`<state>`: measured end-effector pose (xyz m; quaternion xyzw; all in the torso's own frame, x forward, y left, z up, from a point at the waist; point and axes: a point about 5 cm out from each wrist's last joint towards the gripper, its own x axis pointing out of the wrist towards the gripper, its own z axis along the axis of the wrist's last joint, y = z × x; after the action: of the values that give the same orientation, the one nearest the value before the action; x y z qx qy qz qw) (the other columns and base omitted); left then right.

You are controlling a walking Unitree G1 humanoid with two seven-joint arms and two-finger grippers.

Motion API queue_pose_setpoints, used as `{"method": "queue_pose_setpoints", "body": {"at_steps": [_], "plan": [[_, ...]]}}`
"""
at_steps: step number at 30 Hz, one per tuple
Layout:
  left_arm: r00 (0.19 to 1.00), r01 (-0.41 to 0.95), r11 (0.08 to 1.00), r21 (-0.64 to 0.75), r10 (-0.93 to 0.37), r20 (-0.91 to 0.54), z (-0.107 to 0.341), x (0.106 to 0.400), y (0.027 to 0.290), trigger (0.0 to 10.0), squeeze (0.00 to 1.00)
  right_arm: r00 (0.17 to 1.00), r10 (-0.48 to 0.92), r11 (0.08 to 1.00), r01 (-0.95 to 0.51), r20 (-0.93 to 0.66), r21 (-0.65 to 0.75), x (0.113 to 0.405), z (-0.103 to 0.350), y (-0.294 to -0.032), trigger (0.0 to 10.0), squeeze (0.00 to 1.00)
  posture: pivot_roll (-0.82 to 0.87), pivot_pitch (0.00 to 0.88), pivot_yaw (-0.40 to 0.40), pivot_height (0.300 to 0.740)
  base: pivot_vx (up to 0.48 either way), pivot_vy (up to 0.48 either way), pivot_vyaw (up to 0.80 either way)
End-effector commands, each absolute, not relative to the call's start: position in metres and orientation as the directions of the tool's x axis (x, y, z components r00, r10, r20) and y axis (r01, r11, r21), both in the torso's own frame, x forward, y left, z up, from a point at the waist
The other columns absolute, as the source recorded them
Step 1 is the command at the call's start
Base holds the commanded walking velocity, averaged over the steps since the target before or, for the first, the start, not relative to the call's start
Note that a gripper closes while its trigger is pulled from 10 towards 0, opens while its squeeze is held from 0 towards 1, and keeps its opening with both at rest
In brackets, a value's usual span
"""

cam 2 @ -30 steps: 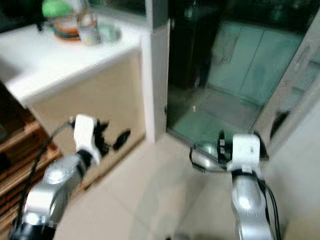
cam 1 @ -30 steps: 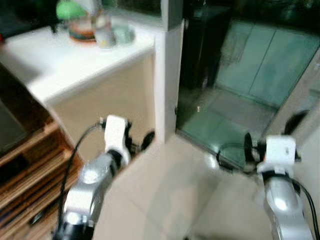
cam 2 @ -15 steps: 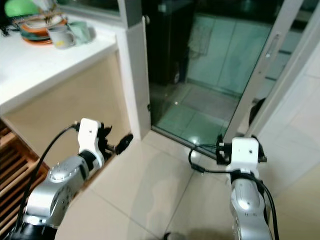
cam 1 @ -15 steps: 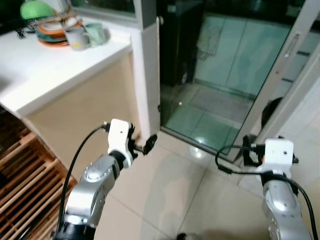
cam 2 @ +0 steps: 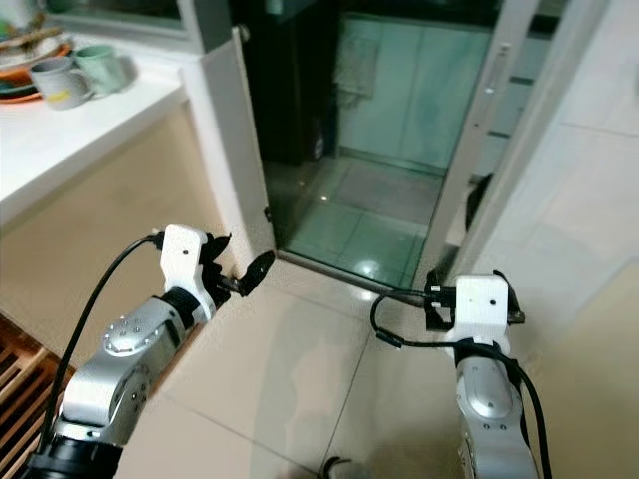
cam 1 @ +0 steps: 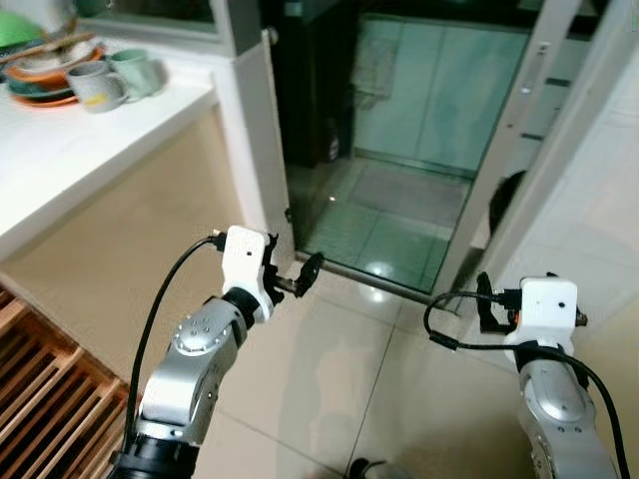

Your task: Restocking fridge

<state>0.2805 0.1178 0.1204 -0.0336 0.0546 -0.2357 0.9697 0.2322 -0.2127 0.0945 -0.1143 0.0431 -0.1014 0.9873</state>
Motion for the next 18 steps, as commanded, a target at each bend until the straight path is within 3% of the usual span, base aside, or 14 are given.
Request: {"method": "queue_pose_setpoints", "body": {"at_steps": [1, 18], "plan": [[0.892, 0.437, 0.895, -0.091, -0.444, -0.085, 0.1221, 0.2838, 0.1227, 10.0, 0.0, 0.978, -0.205, 0.954, 0.188, -0.048, -0.235, 0.2348, 0.0971, -0.2112, 10.0, 0.74, -0.11, 0.0, 0.066, 0.74, 0.0, 0.0, -0.8], [0.894, 0.43, 0.897, -0.102, -0.439, -0.089, 0.1232, 0.2879, 0.1218, 10.0, 0.0, 0.979, -0.199, 0.954, 0.182, -0.05, -0.239, 0.237, 0.0956, -0.2118, 10.0, 0.75, -0.11, 0.0, 0.072, 0.74, 0.0, 0.413, -0.8]]}}
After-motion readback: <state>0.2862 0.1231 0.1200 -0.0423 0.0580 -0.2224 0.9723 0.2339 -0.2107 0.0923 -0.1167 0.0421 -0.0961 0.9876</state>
